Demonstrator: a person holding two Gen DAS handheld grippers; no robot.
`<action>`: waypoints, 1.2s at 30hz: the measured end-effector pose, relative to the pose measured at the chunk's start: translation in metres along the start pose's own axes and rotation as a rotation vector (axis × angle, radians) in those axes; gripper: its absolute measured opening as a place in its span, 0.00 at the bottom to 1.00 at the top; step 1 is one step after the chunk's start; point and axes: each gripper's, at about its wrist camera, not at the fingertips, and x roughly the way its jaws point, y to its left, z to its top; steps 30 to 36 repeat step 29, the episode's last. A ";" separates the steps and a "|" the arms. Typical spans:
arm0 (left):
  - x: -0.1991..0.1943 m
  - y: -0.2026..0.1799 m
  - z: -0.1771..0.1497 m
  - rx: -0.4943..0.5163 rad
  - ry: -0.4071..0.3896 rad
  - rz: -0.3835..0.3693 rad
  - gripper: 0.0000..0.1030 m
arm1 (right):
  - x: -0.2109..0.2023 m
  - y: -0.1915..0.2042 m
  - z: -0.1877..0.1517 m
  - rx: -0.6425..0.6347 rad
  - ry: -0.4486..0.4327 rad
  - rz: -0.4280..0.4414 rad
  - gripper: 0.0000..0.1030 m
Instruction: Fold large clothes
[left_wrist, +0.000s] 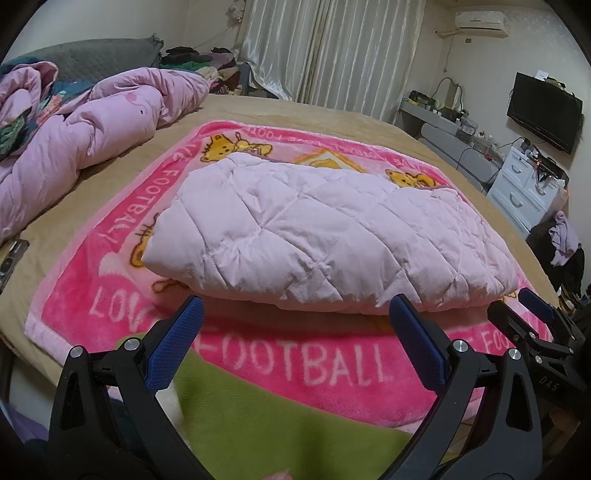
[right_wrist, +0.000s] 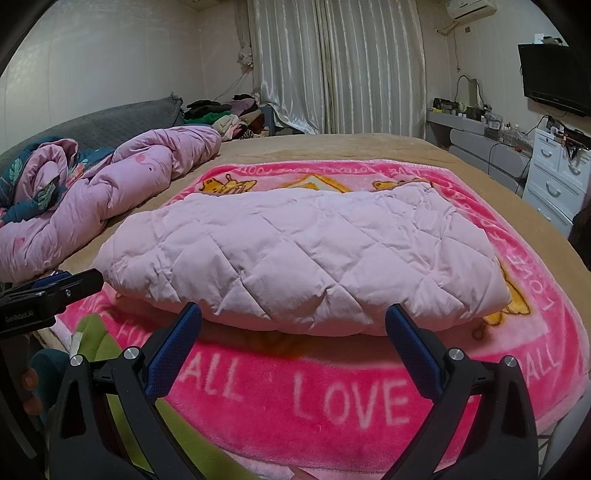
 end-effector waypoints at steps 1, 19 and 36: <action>0.000 0.000 0.000 0.000 -0.001 0.002 0.91 | 0.000 0.000 0.000 0.000 0.000 0.000 0.96; -0.002 0.008 -0.002 -0.017 0.010 0.016 0.91 | -0.003 -0.009 -0.006 0.012 0.007 -0.020 0.96; 0.021 0.091 0.011 -0.140 0.063 0.184 0.91 | -0.014 -0.181 -0.028 0.304 0.010 -0.384 0.96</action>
